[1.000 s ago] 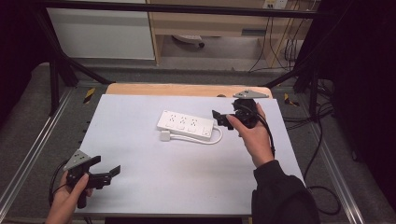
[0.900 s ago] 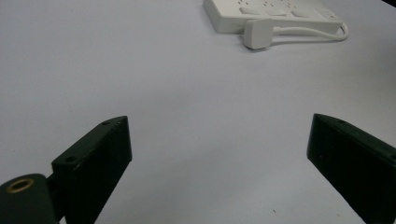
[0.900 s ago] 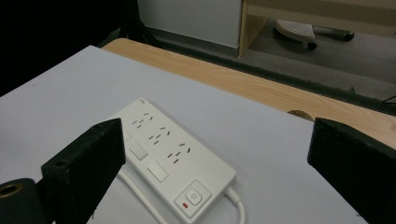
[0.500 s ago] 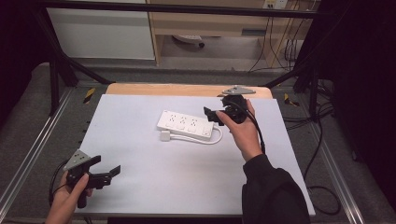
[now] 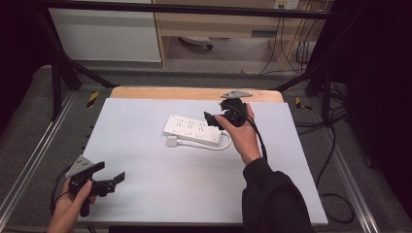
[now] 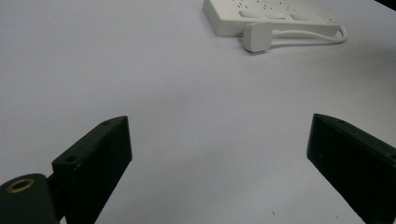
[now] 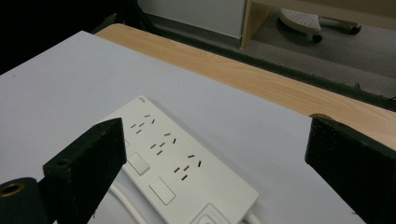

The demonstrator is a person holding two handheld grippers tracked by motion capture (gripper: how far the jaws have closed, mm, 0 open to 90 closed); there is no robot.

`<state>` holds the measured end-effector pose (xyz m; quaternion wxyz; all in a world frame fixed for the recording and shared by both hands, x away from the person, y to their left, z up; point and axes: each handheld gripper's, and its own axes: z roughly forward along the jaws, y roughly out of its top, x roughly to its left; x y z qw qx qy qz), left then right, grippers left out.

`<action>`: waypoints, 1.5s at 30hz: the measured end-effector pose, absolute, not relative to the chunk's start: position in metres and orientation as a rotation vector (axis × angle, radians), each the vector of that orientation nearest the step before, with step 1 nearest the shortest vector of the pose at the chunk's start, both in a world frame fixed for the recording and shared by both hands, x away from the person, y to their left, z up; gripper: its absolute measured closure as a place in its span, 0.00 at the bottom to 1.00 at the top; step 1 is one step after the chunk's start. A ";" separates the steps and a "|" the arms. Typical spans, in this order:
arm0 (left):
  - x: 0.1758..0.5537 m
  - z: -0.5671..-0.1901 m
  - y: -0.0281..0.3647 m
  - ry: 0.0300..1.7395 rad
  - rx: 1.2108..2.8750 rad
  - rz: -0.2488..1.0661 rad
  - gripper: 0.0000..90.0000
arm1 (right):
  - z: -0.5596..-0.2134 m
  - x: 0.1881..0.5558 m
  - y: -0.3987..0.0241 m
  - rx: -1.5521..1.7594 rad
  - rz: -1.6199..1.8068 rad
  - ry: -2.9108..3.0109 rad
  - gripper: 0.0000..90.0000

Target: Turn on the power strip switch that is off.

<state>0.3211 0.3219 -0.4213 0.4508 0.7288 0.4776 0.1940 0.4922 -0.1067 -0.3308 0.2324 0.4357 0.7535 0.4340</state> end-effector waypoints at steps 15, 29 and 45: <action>0.321 -0.421 0.322 1.178 1.802 0.480 0.07 | -0.345 0.513 -0.094 1.247 1.205 2.051 0.07; 0.321 -0.421 0.322 1.173 1.806 0.477 0.07 | -0.359 0.524 -0.077 1.241 1.177 2.121 0.07; 0.321 -0.422 0.321 1.171 1.809 0.475 0.07 | -0.371 0.530 -0.060 1.222 1.142 2.170 0.21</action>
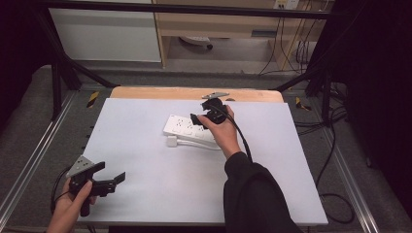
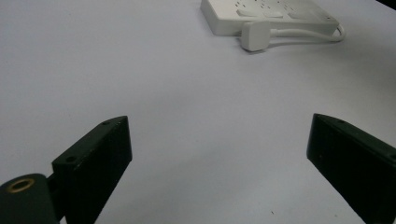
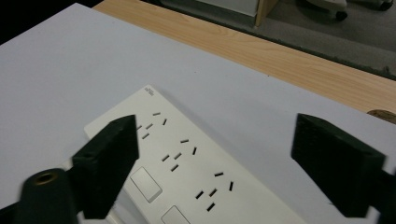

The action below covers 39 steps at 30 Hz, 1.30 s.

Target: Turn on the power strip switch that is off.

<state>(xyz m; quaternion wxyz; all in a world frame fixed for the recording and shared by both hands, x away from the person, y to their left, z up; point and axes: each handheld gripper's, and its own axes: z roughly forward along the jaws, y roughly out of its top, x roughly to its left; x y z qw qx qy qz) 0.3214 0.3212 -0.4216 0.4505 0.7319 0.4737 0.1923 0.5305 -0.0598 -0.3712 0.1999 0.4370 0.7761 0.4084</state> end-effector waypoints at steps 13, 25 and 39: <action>0.322 -0.422 0.321 1.174 1.811 0.474 0.07 | -0.377 0.531 -0.051 1.196 1.150 2.216 0.40; 0.322 -0.422 0.321 1.173 1.814 0.472 0.07 | -0.386 0.532 -0.048 1.196 1.129 2.253 0.52; 0.321 -0.422 0.321 1.169 1.818 0.469 0.07 | -0.397 0.531 -0.050 1.207 1.132 2.252 0.70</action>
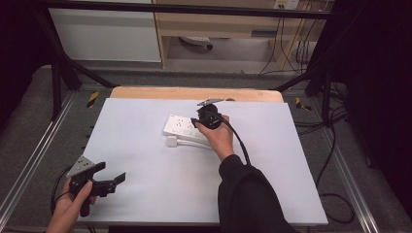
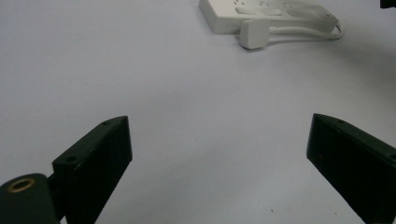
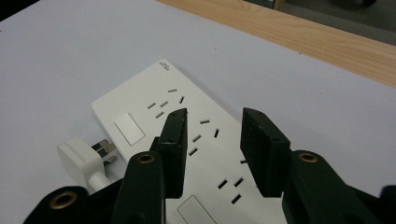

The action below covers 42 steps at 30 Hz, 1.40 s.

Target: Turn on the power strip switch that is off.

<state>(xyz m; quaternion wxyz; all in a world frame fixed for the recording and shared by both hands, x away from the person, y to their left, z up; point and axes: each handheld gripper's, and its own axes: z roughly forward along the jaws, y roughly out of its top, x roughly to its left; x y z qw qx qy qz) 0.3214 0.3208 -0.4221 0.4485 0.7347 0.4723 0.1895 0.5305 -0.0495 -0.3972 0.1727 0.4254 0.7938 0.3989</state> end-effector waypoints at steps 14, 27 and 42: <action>0.321 -0.422 0.320 1.167 1.824 0.468 0.08 | -0.410 0.525 -0.052 1.194 1.160 2.235 0.87; 0.322 -0.423 0.320 1.163 1.827 0.470 0.08 | -0.423 0.520 -0.054 1.197 1.184 2.210 0.99; 0.322 -0.422 0.320 1.162 1.831 0.473 0.08 | -0.433 0.516 -0.045 1.171 1.205 2.212 1.00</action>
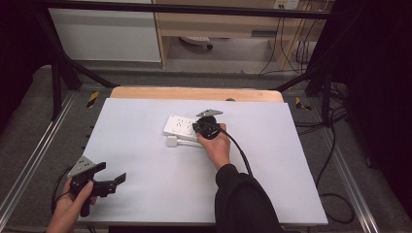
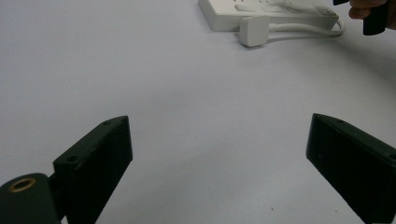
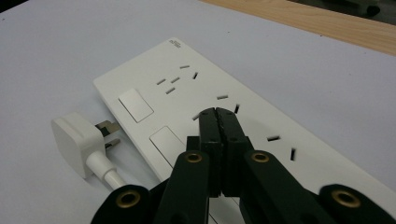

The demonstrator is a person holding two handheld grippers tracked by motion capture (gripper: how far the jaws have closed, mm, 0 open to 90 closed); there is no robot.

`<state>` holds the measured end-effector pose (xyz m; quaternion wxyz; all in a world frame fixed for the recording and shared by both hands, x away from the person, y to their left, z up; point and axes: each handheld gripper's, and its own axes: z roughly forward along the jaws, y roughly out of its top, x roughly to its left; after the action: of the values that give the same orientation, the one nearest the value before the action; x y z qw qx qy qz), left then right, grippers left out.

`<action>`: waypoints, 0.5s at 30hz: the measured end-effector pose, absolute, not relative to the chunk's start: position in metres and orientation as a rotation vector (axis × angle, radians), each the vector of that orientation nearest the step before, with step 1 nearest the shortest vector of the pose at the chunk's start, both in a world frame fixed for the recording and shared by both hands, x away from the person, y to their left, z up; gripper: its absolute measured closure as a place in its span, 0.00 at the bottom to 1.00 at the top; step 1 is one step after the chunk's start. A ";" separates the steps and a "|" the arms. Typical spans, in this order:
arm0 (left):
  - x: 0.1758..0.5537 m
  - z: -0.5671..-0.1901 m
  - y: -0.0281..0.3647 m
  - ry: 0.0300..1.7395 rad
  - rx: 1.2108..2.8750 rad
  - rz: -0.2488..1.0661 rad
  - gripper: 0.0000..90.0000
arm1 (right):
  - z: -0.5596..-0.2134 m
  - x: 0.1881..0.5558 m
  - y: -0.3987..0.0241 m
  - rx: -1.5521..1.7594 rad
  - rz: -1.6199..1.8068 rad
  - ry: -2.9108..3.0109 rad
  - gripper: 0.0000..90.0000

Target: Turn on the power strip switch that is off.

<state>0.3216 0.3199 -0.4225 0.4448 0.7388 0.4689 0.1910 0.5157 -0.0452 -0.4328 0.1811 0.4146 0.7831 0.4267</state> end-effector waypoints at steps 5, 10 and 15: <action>0.322 -0.422 0.320 1.162 1.832 0.473 0.08 | -0.435 0.515 -0.042 1.168 1.209 2.214 1.00; 0.322 -0.422 0.320 1.161 1.832 0.473 0.08 | -0.435 0.515 -0.042 1.164 1.207 2.214 1.00; 0.322 -0.422 0.320 1.161 1.833 0.474 0.08 | -0.437 0.514 -0.042 1.159 1.198 2.220 1.00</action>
<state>0.3217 0.3199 -0.4224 0.4445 0.7393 0.4683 0.1912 0.5142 -0.0416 -0.4369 0.1816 0.4104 0.7864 0.4245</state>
